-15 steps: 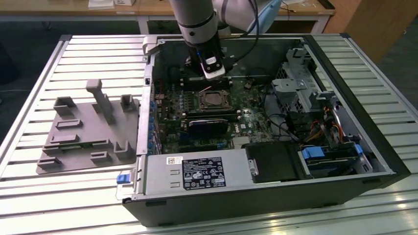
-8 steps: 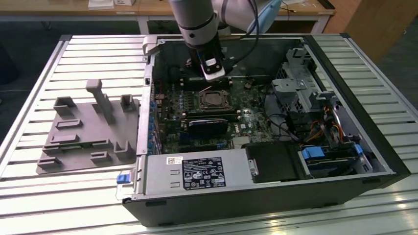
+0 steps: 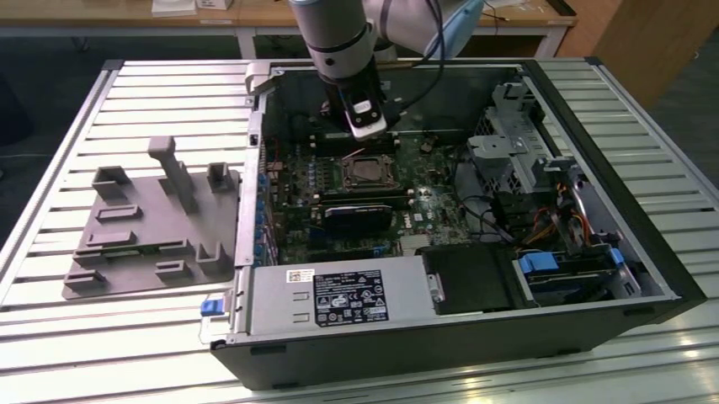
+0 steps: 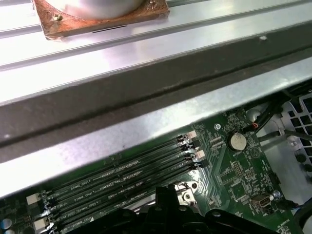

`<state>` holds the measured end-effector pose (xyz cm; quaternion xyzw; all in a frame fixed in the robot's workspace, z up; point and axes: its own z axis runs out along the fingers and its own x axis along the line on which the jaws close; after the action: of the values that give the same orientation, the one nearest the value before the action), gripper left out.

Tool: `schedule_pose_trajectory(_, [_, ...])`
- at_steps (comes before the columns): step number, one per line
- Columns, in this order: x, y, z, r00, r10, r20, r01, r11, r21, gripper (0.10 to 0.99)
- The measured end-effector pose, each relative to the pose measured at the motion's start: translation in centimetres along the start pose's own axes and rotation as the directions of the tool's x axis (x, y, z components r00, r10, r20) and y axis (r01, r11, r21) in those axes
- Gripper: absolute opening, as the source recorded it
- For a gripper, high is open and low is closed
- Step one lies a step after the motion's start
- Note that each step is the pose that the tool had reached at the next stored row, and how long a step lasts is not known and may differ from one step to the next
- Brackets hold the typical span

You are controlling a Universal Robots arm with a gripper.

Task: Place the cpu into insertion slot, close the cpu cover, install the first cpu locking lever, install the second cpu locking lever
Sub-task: 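Install the first cpu locking lever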

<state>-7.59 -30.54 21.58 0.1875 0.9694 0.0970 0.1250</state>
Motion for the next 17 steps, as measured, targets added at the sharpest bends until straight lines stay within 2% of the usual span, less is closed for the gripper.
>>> schedule_pose_trajectory(8, [0.14, 0.09, 0.34, 1.0000, 0.001, 0.0018, -0.001, 1.0000, 0.000, 0.106])
schedule_pose_trajectory(10, [0.19, 0.04, 0.55, 1.0000, 0.001, 0.0056, -0.001, 1.0000, -0.002, 0.106])
schedule_pose_trajectory(14, [0.25, -0.02, 0.84, 0.9998, -0.001, 0.0192, 0.001, 1.0000, -0.007, 0.106])
schedule_pose_trajectory(17, [0.31, 0.04, 0.94, 0.9997, -0.002, 0.0243, 0.002, 1.0000, -0.009, 0.106])
